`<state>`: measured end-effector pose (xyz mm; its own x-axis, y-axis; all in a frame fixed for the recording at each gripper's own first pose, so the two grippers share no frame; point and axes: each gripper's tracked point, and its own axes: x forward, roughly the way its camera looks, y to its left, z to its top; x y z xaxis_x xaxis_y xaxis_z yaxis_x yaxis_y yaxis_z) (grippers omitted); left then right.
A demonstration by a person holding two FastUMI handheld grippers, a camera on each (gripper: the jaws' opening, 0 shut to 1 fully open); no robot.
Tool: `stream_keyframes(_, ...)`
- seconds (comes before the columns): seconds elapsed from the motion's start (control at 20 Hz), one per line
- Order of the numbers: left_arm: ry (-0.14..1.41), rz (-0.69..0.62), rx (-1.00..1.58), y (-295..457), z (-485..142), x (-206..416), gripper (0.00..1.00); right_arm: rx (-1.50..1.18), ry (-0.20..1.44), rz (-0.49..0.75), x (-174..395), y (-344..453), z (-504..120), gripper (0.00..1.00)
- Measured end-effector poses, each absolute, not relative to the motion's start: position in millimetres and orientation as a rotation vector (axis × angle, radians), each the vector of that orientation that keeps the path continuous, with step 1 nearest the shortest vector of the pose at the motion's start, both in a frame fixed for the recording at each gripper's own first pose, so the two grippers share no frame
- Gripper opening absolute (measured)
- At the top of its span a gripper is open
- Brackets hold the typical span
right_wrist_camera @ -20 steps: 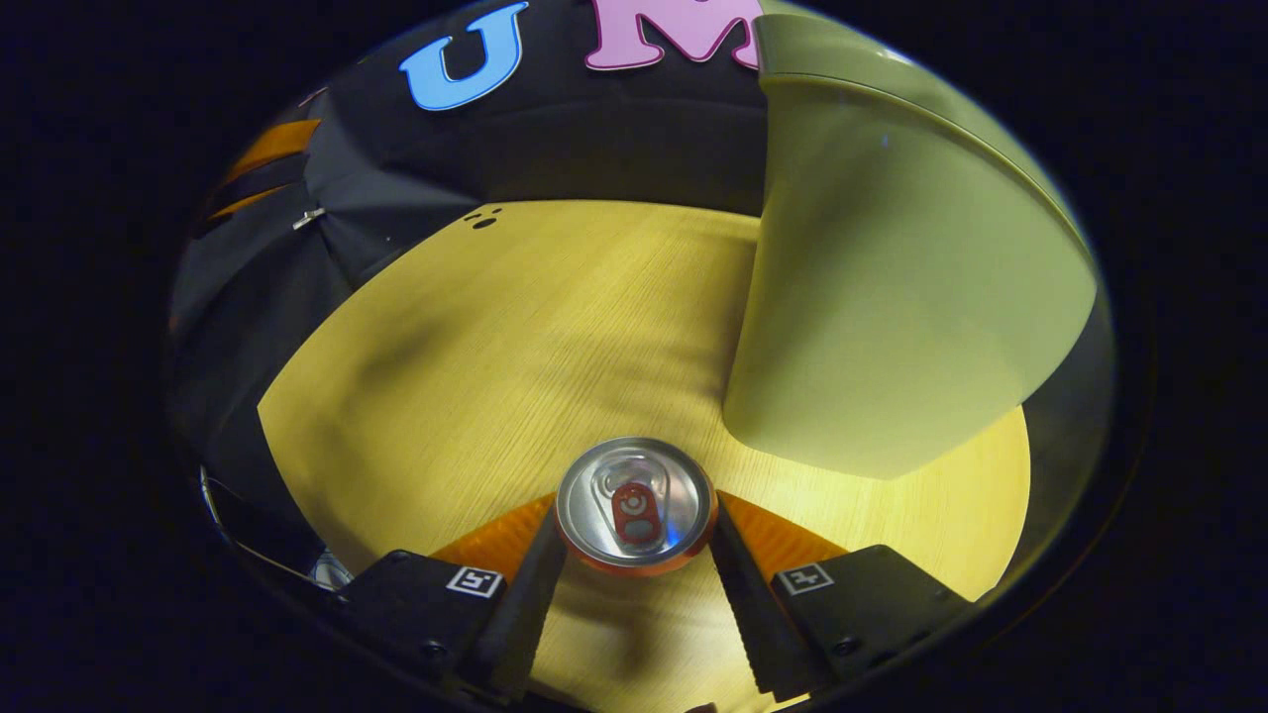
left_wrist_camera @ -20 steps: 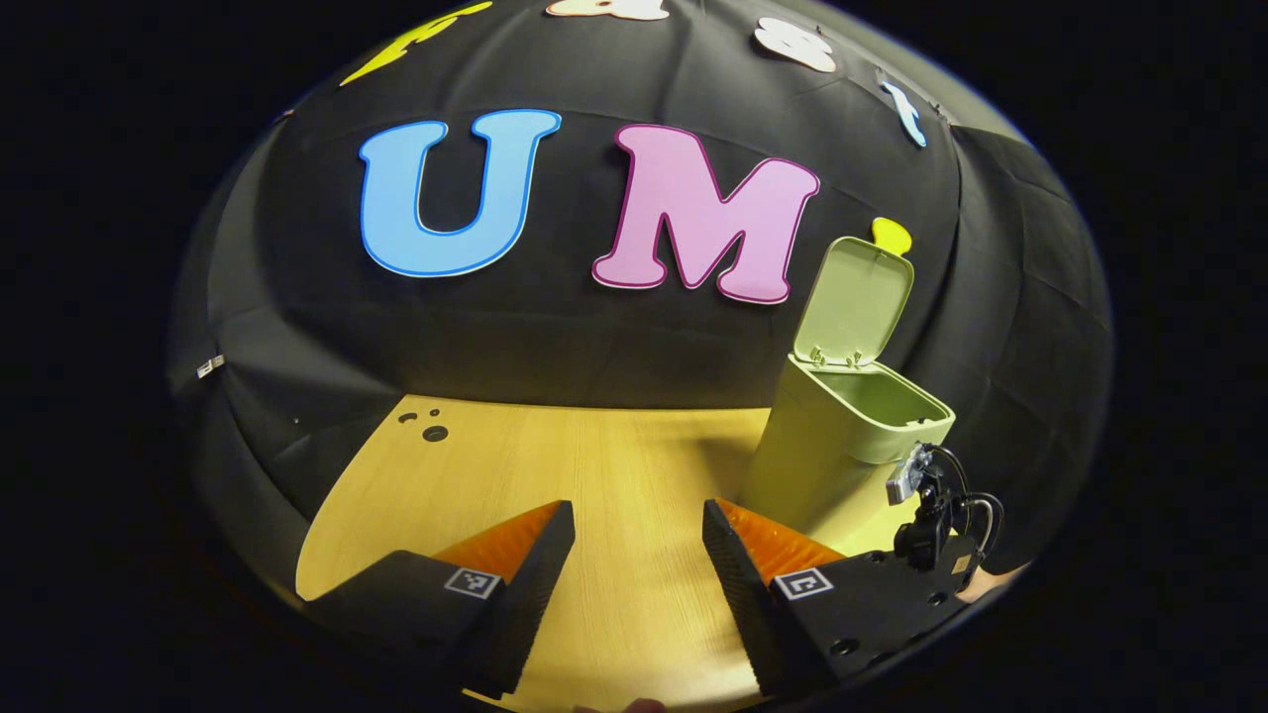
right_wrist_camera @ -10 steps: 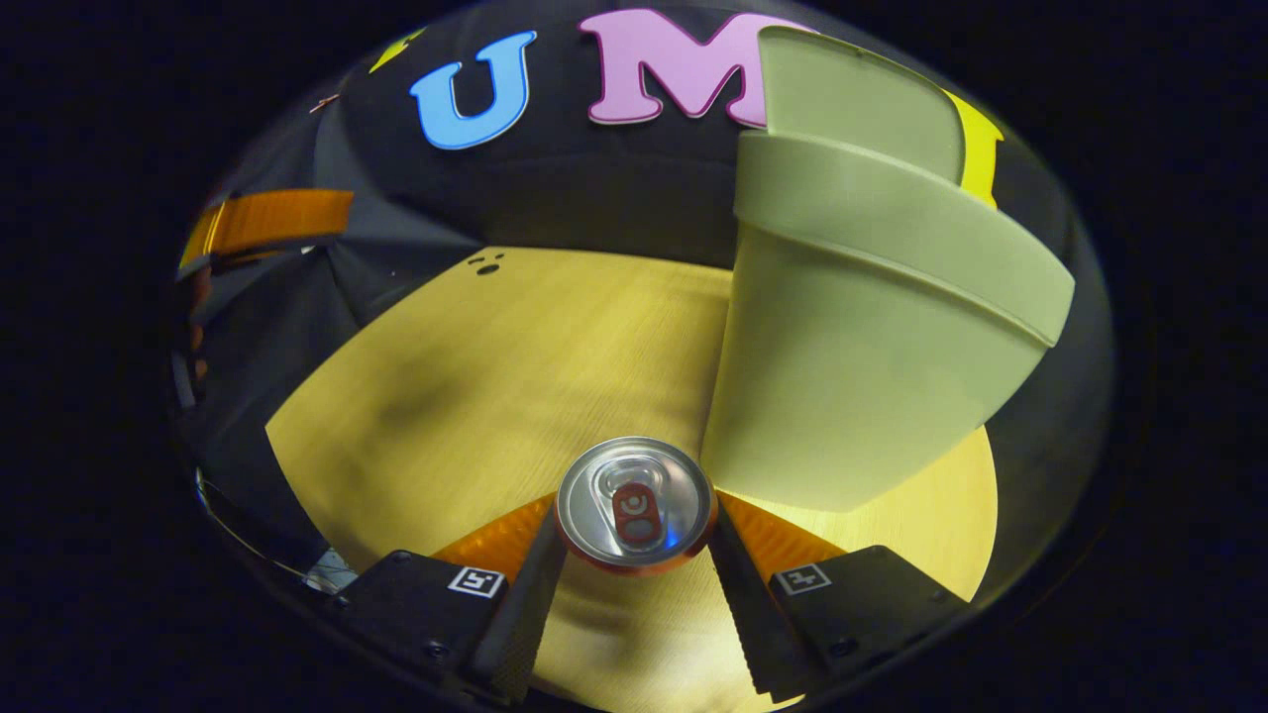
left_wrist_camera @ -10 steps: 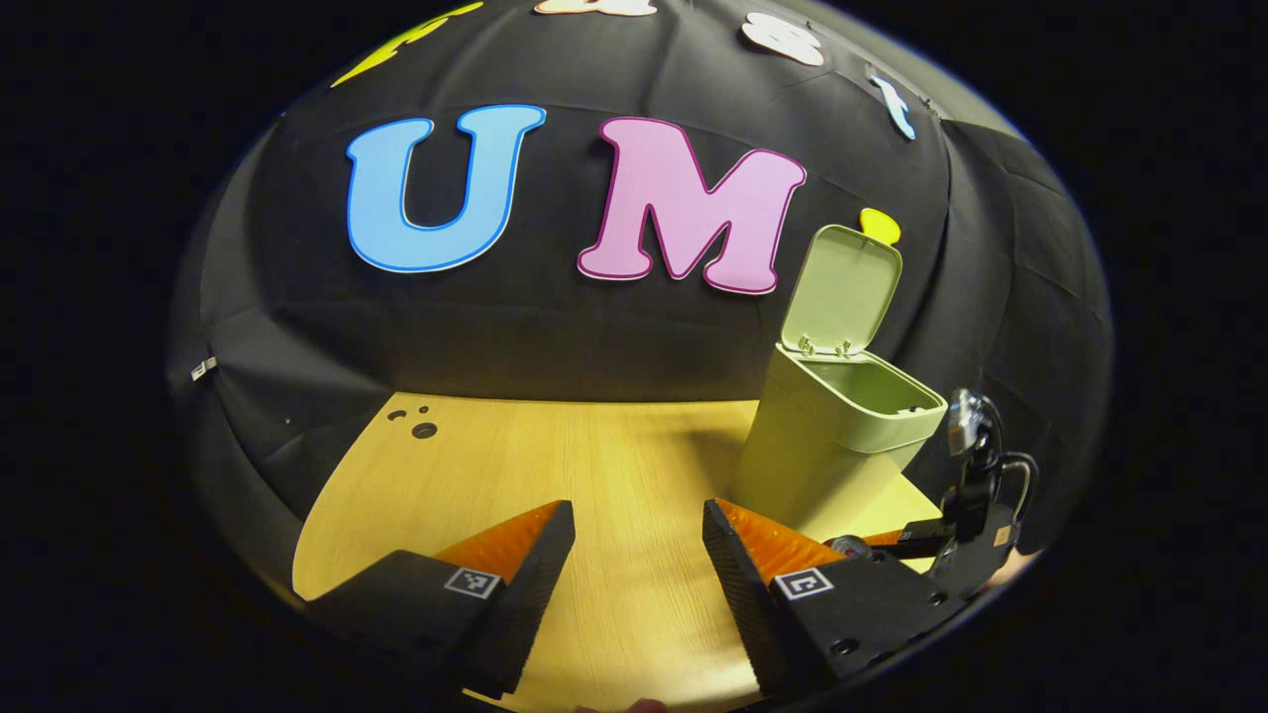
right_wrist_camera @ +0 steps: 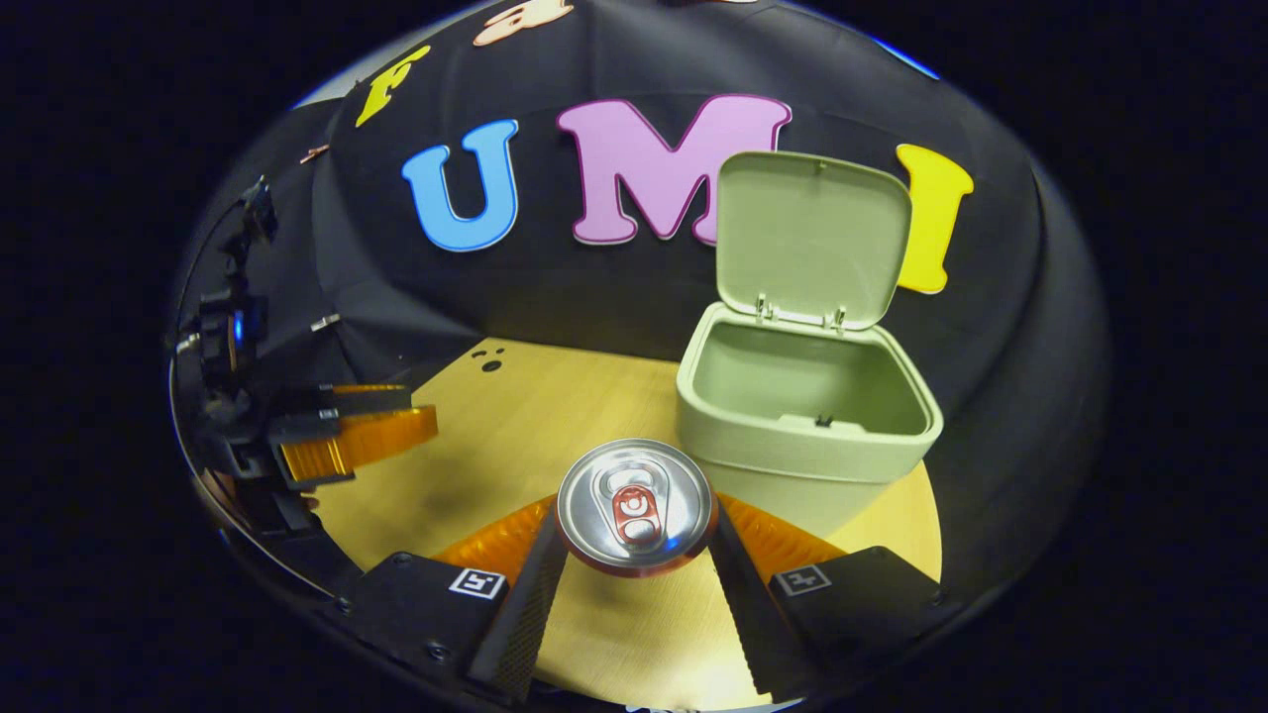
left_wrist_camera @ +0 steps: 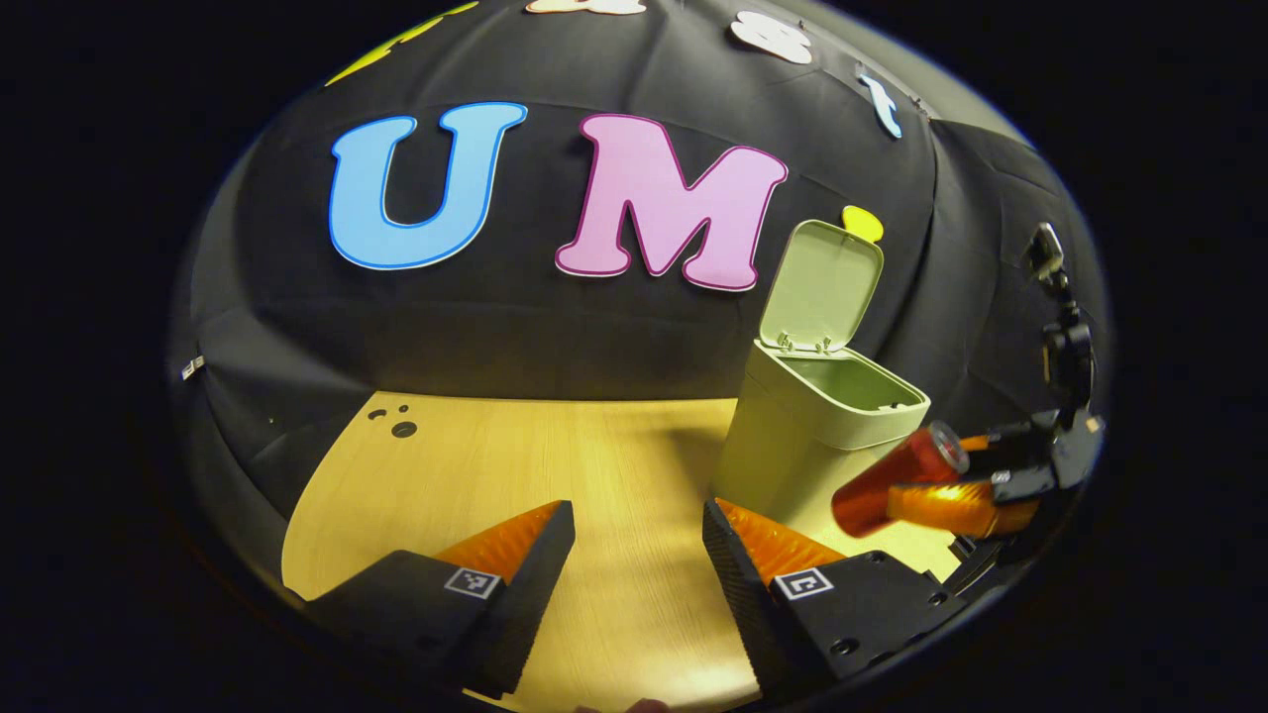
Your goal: Press the lid of the desktop garbage bin to open it, pick up the crumpled paper on the desktop and throw it into the bin, then pick up the pop can on the desktop and drop it into the bin, and finally close the garbage bin lid.
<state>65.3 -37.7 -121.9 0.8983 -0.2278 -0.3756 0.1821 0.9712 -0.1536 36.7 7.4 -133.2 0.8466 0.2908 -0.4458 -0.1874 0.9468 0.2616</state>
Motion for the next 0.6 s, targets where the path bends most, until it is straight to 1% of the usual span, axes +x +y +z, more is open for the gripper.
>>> stream_keyframes(0.15, 0.4, -0.226, -0.116, -42.0, -120.8, 65.5, 0.85, 0.24, 0.47, 0.221, 41.8, -12.9, -101.7, 0.83)
stream_keyframes(0.35, 0.403, -0.242, -0.112, -47.5, -120.7, 65.0, 0.85, 0.25, 0.403, 0.175, 62.4, -42.9, -66.5, 0.82)
stream_keyframes(0.6, 0.407, -0.246, -0.115, -45.7, -122.3, 60.6, 0.85, 0.226, 0.38, 0.097, 103.5, -80.3, -66.6, 0.83)
